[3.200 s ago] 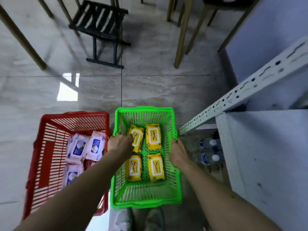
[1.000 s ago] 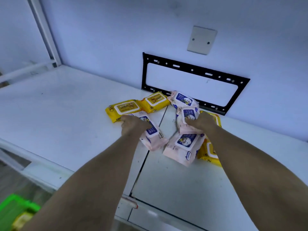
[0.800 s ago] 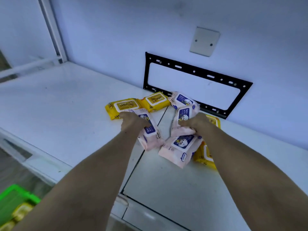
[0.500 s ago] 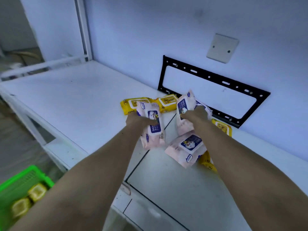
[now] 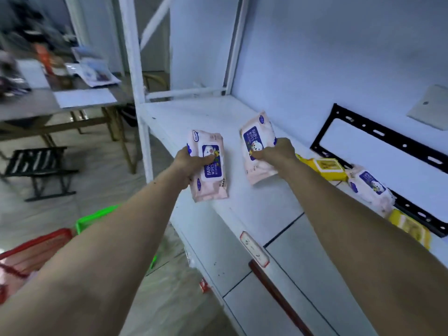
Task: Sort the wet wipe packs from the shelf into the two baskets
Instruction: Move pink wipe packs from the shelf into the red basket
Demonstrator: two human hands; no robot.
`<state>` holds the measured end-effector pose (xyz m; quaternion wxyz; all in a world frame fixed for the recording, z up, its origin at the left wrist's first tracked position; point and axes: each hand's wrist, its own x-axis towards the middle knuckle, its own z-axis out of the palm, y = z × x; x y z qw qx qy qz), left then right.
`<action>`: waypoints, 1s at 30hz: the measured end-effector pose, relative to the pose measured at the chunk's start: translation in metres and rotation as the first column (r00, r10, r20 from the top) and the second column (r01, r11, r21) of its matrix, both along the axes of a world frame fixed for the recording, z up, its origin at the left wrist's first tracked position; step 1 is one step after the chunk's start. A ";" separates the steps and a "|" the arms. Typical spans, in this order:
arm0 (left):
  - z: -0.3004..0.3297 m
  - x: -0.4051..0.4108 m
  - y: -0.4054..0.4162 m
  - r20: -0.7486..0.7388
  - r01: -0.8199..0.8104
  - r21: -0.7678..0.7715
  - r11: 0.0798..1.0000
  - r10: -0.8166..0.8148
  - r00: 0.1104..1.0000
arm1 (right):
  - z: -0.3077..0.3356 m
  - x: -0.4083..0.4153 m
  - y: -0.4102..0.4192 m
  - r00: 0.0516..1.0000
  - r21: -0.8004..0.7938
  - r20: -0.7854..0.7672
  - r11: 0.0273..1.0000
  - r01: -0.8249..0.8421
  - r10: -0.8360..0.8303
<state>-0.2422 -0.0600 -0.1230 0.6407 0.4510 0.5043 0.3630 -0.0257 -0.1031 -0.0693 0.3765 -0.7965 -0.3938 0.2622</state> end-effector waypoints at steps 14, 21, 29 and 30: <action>-0.058 -0.350 0.017 -0.266 -0.357 -0.124 0.926 0.315 0.911 | -0.099 -0.357 0.102 0.880 -0.081 -0.247 0.897 -0.435 0.405; -0.125 -0.481 0.035 -0.262 -0.483 -0.230 0.845 0.425 0.867 | -0.190 -0.497 0.153 0.798 -0.212 -0.336 0.785 -0.582 0.501; -0.259 -0.609 0.043 -0.387 -0.586 -0.384 0.714 0.452 0.804 | -0.340 -0.627 0.176 0.752 -0.398 -0.307 0.640 -0.658 0.583; -0.281 -0.622 0.043 -0.404 -0.590 -0.402 0.700 0.442 0.801 | -0.364 -0.640 0.176 0.755 -0.424 -0.301 0.628 -0.653 0.582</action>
